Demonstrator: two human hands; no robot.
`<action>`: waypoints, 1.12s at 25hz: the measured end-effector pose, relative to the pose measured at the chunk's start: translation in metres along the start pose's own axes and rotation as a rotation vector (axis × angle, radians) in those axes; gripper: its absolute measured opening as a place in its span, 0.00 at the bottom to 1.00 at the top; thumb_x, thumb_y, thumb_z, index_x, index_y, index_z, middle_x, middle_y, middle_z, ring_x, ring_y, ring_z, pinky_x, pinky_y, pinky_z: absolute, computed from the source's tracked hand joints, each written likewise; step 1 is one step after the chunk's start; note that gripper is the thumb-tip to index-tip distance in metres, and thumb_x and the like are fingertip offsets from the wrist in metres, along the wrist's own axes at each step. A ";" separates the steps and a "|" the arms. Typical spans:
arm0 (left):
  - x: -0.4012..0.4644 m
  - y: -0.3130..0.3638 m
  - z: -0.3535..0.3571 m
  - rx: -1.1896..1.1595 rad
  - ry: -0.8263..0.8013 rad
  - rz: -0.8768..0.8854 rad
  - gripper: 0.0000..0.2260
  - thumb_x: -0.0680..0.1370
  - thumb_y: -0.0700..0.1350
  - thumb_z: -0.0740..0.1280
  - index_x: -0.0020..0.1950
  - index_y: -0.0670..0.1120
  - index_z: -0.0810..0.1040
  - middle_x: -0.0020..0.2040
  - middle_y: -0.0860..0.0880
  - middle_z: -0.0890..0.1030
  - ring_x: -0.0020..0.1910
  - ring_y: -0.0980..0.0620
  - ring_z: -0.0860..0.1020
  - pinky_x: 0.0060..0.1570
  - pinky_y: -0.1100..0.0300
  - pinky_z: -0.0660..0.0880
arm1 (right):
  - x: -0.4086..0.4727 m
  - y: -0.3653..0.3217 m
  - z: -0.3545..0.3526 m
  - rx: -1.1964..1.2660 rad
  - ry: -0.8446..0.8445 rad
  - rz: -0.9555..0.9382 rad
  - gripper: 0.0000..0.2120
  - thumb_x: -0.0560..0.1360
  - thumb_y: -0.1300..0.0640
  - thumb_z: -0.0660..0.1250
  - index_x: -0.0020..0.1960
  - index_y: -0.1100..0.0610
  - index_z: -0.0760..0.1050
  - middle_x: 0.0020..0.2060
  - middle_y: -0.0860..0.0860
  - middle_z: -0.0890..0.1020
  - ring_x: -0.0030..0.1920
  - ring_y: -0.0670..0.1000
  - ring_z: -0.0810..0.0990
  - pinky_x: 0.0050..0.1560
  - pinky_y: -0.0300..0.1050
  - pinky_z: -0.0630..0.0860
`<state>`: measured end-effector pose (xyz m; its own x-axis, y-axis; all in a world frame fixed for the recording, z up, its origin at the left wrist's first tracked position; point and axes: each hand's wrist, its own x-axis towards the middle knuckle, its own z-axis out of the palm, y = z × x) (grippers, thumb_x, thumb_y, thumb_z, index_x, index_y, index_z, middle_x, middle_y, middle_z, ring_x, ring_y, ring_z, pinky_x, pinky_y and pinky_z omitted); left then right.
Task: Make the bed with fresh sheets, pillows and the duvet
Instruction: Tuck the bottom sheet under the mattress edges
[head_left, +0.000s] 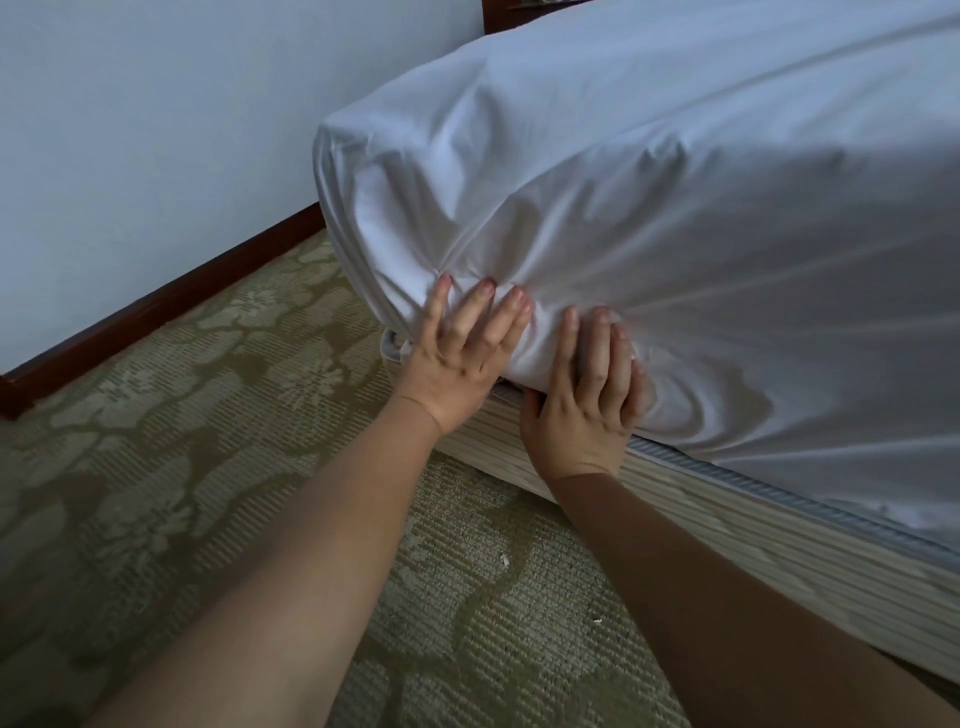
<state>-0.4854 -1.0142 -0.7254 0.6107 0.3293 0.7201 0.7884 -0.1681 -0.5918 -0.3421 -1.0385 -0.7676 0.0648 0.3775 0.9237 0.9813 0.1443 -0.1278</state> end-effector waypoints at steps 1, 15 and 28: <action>0.000 0.003 -0.004 -0.006 -0.008 -0.021 0.36 0.74 0.39 0.64 0.78 0.39 0.48 0.73 0.45 0.53 0.77 0.43 0.44 0.67 0.35 0.60 | 0.001 0.006 -0.005 -0.002 -0.012 -0.045 0.44 0.63 0.53 0.73 0.75 0.56 0.60 0.70 0.54 0.62 0.72 0.52 0.54 0.72 0.47 0.49; 0.051 0.090 -0.049 -0.259 -0.150 -0.025 0.21 0.80 0.37 0.52 0.74 0.38 0.60 0.72 0.43 0.61 0.71 0.45 0.61 0.70 0.44 0.61 | 0.038 0.166 -0.099 -0.096 -0.208 -0.556 0.33 0.72 0.46 0.68 0.72 0.59 0.67 0.72 0.53 0.67 0.72 0.52 0.64 0.71 0.53 0.57; 0.077 0.099 -0.081 -0.203 -0.943 -0.004 0.37 0.83 0.43 0.47 0.55 0.38 0.11 0.56 0.36 0.12 0.63 0.36 0.21 0.60 0.25 0.34 | 0.041 0.197 -0.113 -0.341 -0.451 -0.543 0.46 0.69 0.38 0.61 0.78 0.54 0.44 0.77 0.50 0.41 0.77 0.50 0.39 0.75 0.52 0.36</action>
<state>-0.3546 -1.0801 -0.6989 0.3674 0.9264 0.0823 0.8419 -0.2937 -0.4527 -0.1259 -1.0978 -0.7140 -0.4490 0.6798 0.5799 0.8606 0.1542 0.4854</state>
